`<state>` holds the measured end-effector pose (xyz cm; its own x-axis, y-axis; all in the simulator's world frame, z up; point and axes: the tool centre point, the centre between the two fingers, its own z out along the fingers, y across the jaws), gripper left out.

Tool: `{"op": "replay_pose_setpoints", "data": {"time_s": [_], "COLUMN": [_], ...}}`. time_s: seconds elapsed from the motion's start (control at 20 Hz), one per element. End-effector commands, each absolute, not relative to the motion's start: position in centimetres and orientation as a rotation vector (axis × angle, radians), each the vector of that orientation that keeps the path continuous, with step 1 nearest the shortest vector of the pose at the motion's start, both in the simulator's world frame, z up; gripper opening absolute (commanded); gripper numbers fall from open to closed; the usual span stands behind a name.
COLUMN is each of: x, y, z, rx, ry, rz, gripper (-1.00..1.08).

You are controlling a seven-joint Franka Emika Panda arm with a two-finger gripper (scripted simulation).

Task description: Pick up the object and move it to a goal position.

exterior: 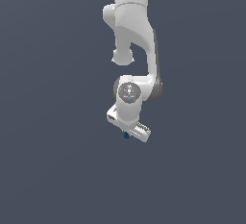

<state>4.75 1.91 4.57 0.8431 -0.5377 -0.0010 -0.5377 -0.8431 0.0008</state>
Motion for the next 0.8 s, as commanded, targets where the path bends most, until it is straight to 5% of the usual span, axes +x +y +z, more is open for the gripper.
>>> {"op": "replay_pose_setpoints", "data": {"time_s": [0.0,0.75], "x": [4.7,2.8], "y": [2.0,3.8], "z": [5.2,17.0], "rx": [3.016,3.016], "ry": [-0.88,-0.88], "rz": [0.0,0.0], "gripper": [-1.0,-1.0]}}
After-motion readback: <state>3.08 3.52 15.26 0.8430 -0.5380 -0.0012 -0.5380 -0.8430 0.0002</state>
